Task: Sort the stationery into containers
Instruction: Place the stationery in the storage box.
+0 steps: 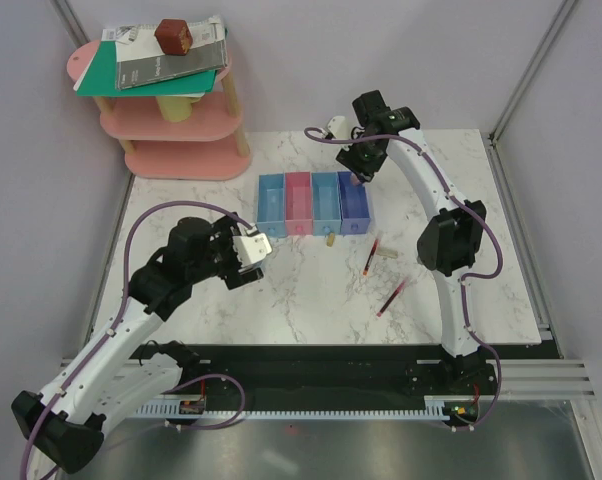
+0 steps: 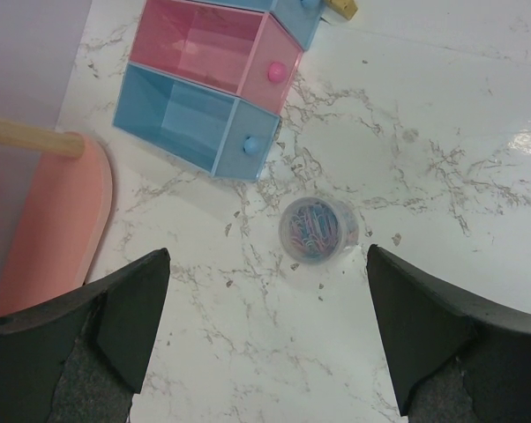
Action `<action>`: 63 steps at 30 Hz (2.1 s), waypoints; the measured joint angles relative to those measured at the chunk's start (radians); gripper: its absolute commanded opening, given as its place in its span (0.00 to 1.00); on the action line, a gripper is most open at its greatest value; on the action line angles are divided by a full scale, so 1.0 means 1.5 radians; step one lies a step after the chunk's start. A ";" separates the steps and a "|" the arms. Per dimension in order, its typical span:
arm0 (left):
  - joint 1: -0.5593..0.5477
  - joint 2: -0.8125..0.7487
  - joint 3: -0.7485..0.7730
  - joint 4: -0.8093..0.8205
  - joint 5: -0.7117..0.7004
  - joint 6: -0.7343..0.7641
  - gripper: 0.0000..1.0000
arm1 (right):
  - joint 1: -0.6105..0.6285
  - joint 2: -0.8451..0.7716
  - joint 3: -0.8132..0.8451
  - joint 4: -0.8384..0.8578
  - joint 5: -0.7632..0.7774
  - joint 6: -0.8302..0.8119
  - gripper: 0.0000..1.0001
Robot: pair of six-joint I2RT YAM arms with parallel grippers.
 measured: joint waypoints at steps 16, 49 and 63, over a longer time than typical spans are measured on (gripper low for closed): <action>0.022 0.000 -0.006 0.000 0.023 0.000 0.99 | 0.020 0.019 -0.096 0.056 -0.020 0.016 0.04; 0.036 0.017 -0.007 0.003 0.057 -0.026 0.99 | 0.034 -0.068 -0.267 0.400 0.183 -0.015 0.94; 0.036 0.008 -0.021 0.004 0.057 -0.031 0.99 | 0.036 -0.073 -0.267 0.439 0.217 -0.030 0.95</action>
